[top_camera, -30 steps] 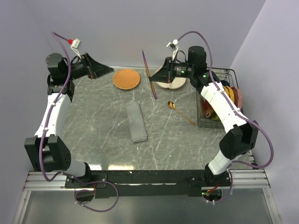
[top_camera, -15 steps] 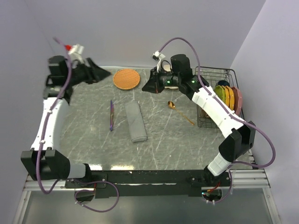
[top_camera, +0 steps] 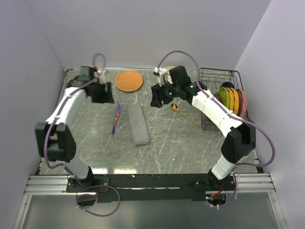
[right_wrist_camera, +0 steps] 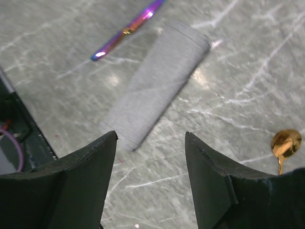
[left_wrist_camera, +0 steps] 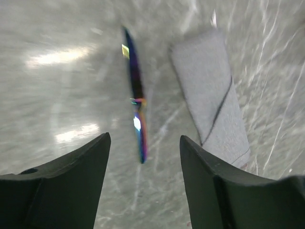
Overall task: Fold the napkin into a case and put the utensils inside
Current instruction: Pick up the knife from the center of the board.
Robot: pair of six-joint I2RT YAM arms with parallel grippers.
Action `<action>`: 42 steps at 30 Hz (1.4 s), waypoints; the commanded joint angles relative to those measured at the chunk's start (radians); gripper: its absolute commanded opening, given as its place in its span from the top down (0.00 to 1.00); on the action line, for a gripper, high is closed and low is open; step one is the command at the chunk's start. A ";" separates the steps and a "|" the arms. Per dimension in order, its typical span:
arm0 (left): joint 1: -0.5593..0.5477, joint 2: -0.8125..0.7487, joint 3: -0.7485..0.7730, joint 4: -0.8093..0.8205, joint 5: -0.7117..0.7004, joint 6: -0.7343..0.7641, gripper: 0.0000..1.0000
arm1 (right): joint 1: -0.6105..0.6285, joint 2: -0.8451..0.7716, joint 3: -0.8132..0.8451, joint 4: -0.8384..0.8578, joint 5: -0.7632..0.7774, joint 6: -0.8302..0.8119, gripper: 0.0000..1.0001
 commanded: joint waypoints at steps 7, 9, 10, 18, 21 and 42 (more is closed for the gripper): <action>-0.205 0.291 0.051 -0.046 -0.316 -0.093 0.45 | -0.017 0.076 -0.044 -0.016 0.050 -0.020 0.31; -0.215 0.333 0.057 -0.048 -0.316 -0.092 0.47 | -0.025 0.079 -0.058 -0.006 0.046 -0.010 0.30; -0.216 0.341 0.059 -0.046 -0.316 -0.092 0.48 | -0.028 0.079 -0.063 -0.005 0.046 -0.009 0.30; -0.230 0.428 0.068 -0.051 -0.341 -0.083 0.57 | -0.038 0.119 -0.086 0.003 0.017 0.005 0.29; -0.235 0.453 0.065 -0.057 -0.335 -0.098 0.61 | -0.035 0.146 -0.093 0.018 -0.006 0.025 0.29; -0.267 0.396 -0.053 -0.063 -0.347 -0.144 0.60 | 0.051 0.372 -0.158 0.104 -0.267 0.120 0.18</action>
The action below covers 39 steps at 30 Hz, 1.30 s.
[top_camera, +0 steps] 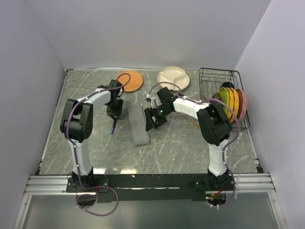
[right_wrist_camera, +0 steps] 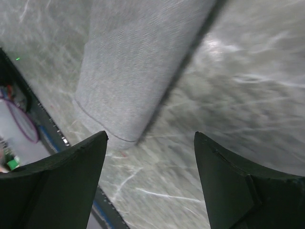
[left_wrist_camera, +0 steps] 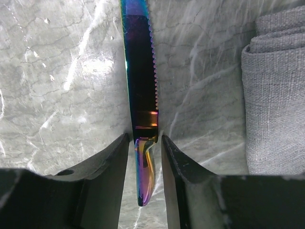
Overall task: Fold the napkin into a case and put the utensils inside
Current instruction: Pick up the knife from the center of the board.
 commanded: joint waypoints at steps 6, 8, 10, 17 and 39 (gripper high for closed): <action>-0.010 -0.041 -0.050 -0.090 0.032 -0.048 0.56 | 0.062 0.029 -0.020 0.051 -0.108 0.045 0.18; -0.010 -0.046 -0.060 -0.094 0.029 -0.040 0.54 | 0.070 0.038 -0.020 0.051 -0.117 0.048 0.18; -0.008 -0.051 -0.067 -0.097 0.020 -0.029 0.54 | 0.078 0.053 -0.008 0.042 -0.138 0.048 0.18; -0.008 -0.044 -0.078 -0.074 0.025 -0.021 0.57 | 0.093 0.078 0.008 0.040 -0.158 0.065 0.17; -0.028 0.034 -0.029 0.002 -0.014 0.018 0.67 | 0.087 0.043 0.051 -0.038 -0.157 0.032 0.06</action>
